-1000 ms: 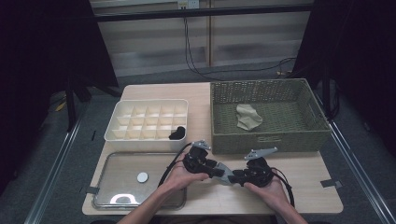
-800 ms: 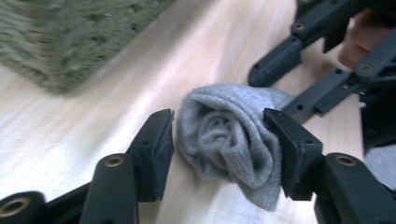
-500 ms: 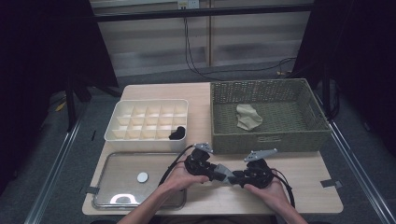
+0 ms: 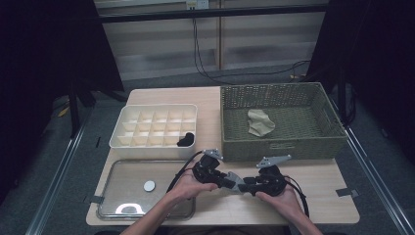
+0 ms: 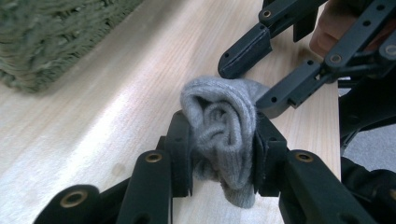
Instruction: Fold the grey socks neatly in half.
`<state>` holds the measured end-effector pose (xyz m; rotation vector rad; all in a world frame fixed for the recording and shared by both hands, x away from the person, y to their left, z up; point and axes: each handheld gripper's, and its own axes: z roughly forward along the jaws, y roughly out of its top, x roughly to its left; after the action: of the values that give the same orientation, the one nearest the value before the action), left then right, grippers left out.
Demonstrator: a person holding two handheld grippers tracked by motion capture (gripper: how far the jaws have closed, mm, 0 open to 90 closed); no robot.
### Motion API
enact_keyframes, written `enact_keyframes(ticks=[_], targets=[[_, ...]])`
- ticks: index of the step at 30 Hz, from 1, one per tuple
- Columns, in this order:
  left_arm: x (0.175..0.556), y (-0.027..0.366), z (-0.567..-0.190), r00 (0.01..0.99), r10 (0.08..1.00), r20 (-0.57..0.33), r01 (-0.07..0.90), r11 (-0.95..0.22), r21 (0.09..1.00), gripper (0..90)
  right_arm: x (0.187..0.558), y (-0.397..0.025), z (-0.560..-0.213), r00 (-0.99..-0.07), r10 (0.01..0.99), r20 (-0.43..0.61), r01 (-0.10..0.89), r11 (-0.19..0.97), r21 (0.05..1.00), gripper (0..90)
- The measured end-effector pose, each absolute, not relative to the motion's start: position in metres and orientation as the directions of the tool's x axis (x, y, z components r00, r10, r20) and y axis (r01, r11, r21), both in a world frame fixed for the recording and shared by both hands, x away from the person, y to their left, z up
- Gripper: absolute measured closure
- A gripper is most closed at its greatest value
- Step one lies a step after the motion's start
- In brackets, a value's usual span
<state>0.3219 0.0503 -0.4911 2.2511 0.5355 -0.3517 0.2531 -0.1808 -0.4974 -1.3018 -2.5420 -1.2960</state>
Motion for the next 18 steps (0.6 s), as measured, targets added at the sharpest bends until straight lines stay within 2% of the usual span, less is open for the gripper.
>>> enact_keyframes(ticks=[6,9,10,17,18], targets=[[0.322,0.057,-0.485,0.861,0.292,-0.416,0.504,-0.596,0.625,65.4,0.251,-0.177,-0.496,-0.663,0.682,0.308,0.654,0.328,0.681,45.1],[0.322,0.060,-0.483,0.859,0.299,-0.415,0.508,-0.587,0.630,65.4,0.252,-0.177,-0.495,-0.656,0.687,0.313,0.657,0.316,0.685,40.6],[0.322,0.062,-0.482,0.861,0.294,-0.415,0.505,-0.588,0.632,65.3,0.252,-0.179,-0.493,-0.644,0.695,0.318,0.659,0.293,0.693,36.3],[0.326,0.065,-0.478,0.860,0.309,-0.407,0.508,-0.603,0.615,65.2,0.253,-0.188,-0.489,-0.622,0.722,0.303,0.644,0.251,0.723,28.9],[0.325,0.065,-0.476,0.864,0.305,-0.401,0.501,-0.598,0.626,65.2,0.254,-0.190,-0.488,-0.621,0.721,0.307,0.643,0.245,0.725,24.4]])
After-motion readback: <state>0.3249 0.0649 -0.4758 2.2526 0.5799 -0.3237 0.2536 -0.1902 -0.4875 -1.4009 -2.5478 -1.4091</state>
